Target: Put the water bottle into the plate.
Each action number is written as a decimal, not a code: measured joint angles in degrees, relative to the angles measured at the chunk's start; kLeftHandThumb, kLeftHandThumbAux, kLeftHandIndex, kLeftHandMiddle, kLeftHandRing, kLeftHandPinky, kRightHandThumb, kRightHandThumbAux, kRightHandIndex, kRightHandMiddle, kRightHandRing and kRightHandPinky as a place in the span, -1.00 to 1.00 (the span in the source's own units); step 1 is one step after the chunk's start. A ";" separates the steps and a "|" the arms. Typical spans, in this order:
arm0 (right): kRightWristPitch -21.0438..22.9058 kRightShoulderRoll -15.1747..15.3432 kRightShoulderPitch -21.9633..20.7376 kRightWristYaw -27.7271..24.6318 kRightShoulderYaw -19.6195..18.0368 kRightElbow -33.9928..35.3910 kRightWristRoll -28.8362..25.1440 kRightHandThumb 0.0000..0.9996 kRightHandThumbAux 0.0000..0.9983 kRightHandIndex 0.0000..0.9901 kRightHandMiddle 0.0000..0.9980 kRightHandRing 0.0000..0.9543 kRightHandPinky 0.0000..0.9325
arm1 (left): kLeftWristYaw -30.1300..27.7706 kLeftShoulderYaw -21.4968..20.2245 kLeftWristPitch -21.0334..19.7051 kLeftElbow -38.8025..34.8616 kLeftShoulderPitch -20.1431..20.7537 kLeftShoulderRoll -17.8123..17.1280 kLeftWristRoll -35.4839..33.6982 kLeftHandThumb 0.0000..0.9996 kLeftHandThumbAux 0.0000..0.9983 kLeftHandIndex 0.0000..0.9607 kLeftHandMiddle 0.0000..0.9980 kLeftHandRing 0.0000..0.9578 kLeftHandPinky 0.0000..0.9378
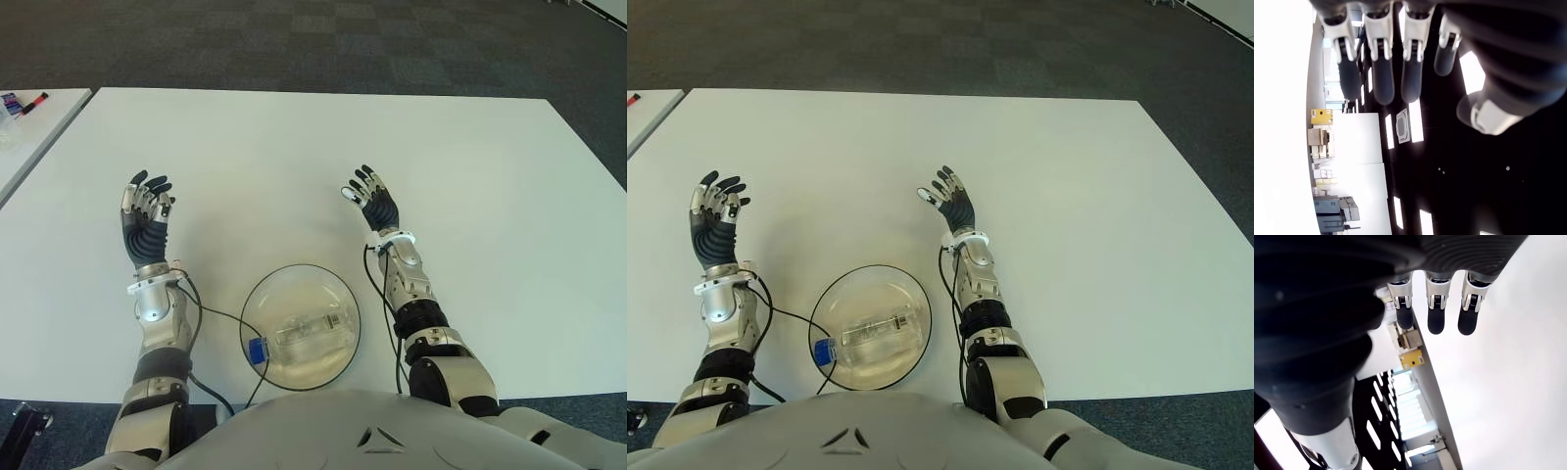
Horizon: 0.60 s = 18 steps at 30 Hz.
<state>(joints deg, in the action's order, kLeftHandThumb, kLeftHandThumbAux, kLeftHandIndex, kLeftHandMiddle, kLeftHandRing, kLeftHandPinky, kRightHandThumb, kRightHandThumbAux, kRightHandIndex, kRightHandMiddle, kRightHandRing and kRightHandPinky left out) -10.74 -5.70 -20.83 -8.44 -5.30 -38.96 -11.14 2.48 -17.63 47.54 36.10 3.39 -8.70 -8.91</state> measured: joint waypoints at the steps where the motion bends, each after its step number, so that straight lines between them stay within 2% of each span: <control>1: -0.09 0.00 0.00 0.08 0.04 -0.01 0.03 -0.69 0.70 -0.85 -0.80 -0.80 -0.68 | 0.00 0.00 0.00 0.01 0.00 0.00 0.02 0.03 0.17 -0.65 -0.44 -0.38 -0.30; 12: -0.90 0.01 -0.01 0.69 0.30 -0.68 0.45 -0.62 0.66 -0.83 -0.79 -0.79 -0.69 | 0.00 0.08 -0.01 0.01 0.00 0.13 0.34 0.04 0.21 -0.65 -0.46 -0.40 -0.30; 18: -1.89 0.01 -0.03 0.81 0.47 -1.20 0.88 -0.64 0.65 -0.85 -0.81 -0.81 -0.73 | -0.02 0.63 -0.90 -0.11 -0.01 0.14 0.70 0.01 0.29 -0.67 -0.49 -0.44 -0.36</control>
<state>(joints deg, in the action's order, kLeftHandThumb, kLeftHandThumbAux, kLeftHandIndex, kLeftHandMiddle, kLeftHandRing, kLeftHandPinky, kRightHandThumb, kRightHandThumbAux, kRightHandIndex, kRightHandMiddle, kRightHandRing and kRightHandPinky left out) -12.63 -5.69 -20.86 -7.63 -4.83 -40.16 -10.26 2.46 -17.00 46.65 36.00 3.38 -8.56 -8.21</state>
